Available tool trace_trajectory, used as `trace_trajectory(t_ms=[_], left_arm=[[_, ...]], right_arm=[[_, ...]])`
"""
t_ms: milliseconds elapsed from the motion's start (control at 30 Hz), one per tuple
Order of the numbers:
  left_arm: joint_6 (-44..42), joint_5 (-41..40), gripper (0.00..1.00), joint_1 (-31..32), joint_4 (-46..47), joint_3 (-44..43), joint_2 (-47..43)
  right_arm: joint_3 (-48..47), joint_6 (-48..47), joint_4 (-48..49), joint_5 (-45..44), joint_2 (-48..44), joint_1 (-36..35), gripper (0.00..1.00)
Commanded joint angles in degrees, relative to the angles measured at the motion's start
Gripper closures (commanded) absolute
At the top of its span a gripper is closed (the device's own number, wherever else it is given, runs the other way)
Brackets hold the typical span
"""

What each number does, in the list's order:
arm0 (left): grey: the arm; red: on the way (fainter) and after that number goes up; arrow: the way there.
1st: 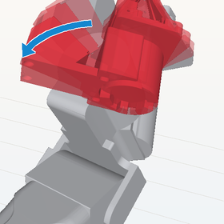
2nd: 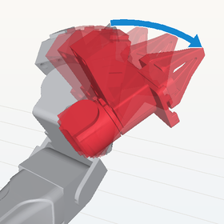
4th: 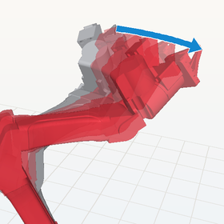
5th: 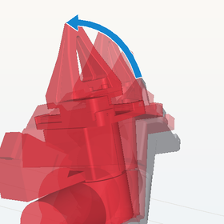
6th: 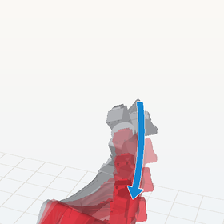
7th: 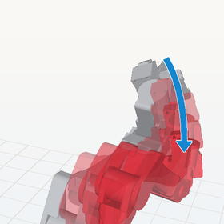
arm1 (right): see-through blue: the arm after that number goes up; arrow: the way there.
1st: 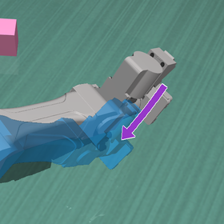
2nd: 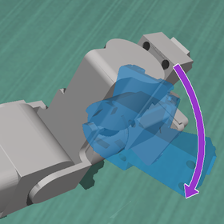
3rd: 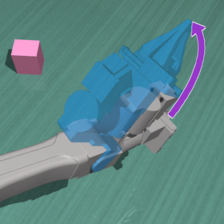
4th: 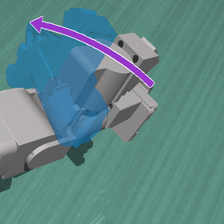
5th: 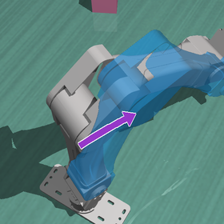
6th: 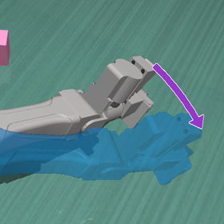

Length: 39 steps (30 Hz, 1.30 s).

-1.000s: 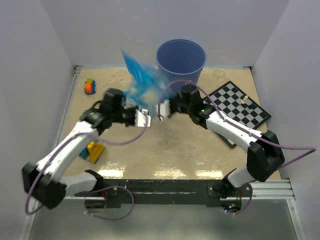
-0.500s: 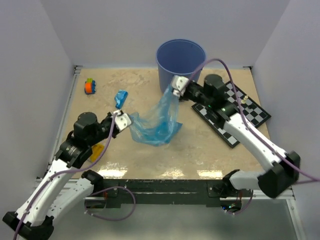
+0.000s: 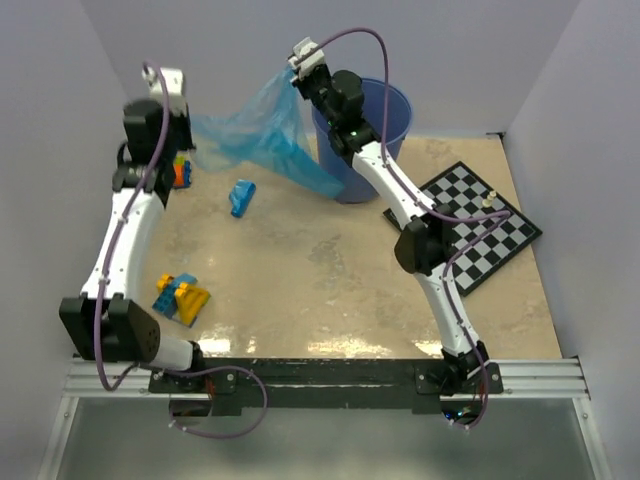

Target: Put the trash bags into the trash bin

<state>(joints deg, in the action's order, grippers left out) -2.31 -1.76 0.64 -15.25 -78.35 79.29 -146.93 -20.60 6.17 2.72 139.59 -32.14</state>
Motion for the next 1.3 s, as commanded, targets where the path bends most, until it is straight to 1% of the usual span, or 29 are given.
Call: trace_trajectory(t_ms=[0, 33, 67, 100, 167, 233, 267, 300, 333, 367, 400, 433, 467, 500, 533, 567, 600, 667, 700, 733, 800, 833, 867, 933, 1000, 1033, 1067, 1133, 1267], left_arm=[[-1.1, 1.1, 1.0, 0.1, 18.8, -26.5, 4.5], [-2.2, 1.5, 1.0, 0.1, 22.7, -30.1, 5.4], [-2.9, 4.1, 1.0, 0.1, 26.6, -33.9, 5.9], [-3.8, 7.2, 1.0, 0.1, 30.2, -36.6, 6.3], [-5.5, 13.1, 1.0, 1.0, 38.2, -39.2, 6.0], [-10.6, 15.5, 1.0, 5.7, 43.1, -37.1, 3.5], [-14.5, 16.4, 1.0, 8.7, 44.4, -33.2, 0.4], [-16.7, 18.2, 1.0, 11.5, 45.9, -25.4, -4.4], [-16.9, 24.2, 1.0, 12.9, 46.3, -14.1, -9.5], [-20.9, 36.6, 1.0, 13.8, 40.9, -3.1, -15.7], [-31.4, 49.4, 1.0, 15.4, 14.6, 6.4, -19.7], [-61.9, 53.8, 1.0, 17.9, -25.0, 8.5, -20.4], [-89.7, 43.2, 1.0, 24.1, -51.7, 13.6, -18.6], [-86.3, 36.0, 1.0, 28.5, -56.2, 21.1, -17.9], [-78.5, 34.1, 1.0, 29.6, -56.4, 23.9, -18.0], [-71.7, 34.8, 1.0, 29.3, -55.4, 24.1, -19.2], [-67.5, 36.7, 1.0, 29.2, -54.1, 23.1, -20.9], [-57.1, 41.4, 1.0, 29.1, -47.2, 20.9, -24.9], [-49.9, 42.3, 1.0, 29.1, -40.7, 21.2, -27.4], [-43.5, 42.3, 1.0, 29.1, -34.1, 22.5, -29.5], [-35.3, 40.2, 1.0, 29.0, -24.6, 25.5, -33.5], [-32.3, 38.2, 1.0, 29.0, -21.1, 26.8, -35.1], [-29.5, 36.5, 1.0, 29.0, -19.1, 27.3, -35.9], [-25.9, 33.1, 1.0, 28.5, -17.1, 27.2, -36.2], [-19.0, 24.9, 1.0, 27.2, -14.1, 27.0, -36.0], [-15.2, 19.1, 1.0, 26.4, -12.5, 27.1, -36.0], [-12.1, 13.2, 1.0, 25.2, -10.4, 27.6, -36.0], [-6.5, 5.0, 1.0, 21.9, -7.9, 27.6, -35.3], [-0.6, -3.0, 1.0, 12.4, -4.5, 26.1, -29.7]], right_arm=[[0.0, -15.3, 48.9, -3.1, -7.6, -4.4, 1.0], [-4.6, -17.7, 50.4, 1.3, -7.1, -5.0, 1.0], [-9.6, -19.7, 51.3, 5.5, -6.1, -5.9, 1.0], [-11.9, -21.5, 54.5, 8.8, -5.9, -7.1, 1.0], [-6.4, -28.3, 63.2, 14.1, -10.3, -9.9, 1.0], [5.0, -31.1, 70.1, 16.8, -17.0, -12.1, 1.0], [12.9, -32.6, 73.1, 16.4, -20.8, -13.1, 1.0], [23.2, -34.7, 76.7, 15.0, -24.3, -14.0, 1.0], [35.0, -35.0, 80.2, 10.5, -29.2, -14.5, 1.0], [52.5, -35.1, 76.1, 7.5, -34.8, -14.5, 1.0], [66.3, -42.7, 47.7, 10.7, -44.5, -12.8, 1.0], [72.8, -58.6, 8.0, 18.8, -47.5, -9.1, 1.0], [78.1, -81.1, -26.8, 20.8, -48.8, -4.8, 1.0], [85.7, -82.5, -35.1, 21.0, -53.0, -1.5, 1.0], [93.0, -80.9, -37.2, 21.0, -58.8, 1.4, 1.0], [97.9, -80.9, -40.0, 22.2, -64.5, 3.0, 1.0], [99.0, -78.3, -40.4, 25.1, -71.0, 4.5, 1.0], [99.0, -66.4, -36.2, 30.4, -80.2, 4.9, 1.0], [98.6, -63.2, -34.4, 32.1, -82.9, 4.9, 1.0], [98.4, -58.2, -30.2, 32.5, -85.2, 4.9, 1.0], [98.1, -48.6, -21.6, 32.4, -86.5, 4.9, 1.0], [97.5, -43.7, -16.9, 31.1, -86.2, 5.0, 1.0], [96.3, -40.1, -14.7, 30.2, -85.0, 4.9, 1.0], [93.2, -32.8, -9.8, 28.4, -81.3, 4.9, 1.0], [89.7, -23.4, -3.7, 25.8, -76.7, 4.9, 1.0], [87.2, -20.7, -2.6, 25.1, -73.9, 4.9, 1.0], [84.6, -17.7, -1.3, 24.4, -71.4, 4.9, 1.0], [79.9, -11.2, 1.7, 22.8, -65.4, 4.9, 1.0], [69.8, 0.9, 8.4, 18.5, -52.5, 4.8, 1.0]])
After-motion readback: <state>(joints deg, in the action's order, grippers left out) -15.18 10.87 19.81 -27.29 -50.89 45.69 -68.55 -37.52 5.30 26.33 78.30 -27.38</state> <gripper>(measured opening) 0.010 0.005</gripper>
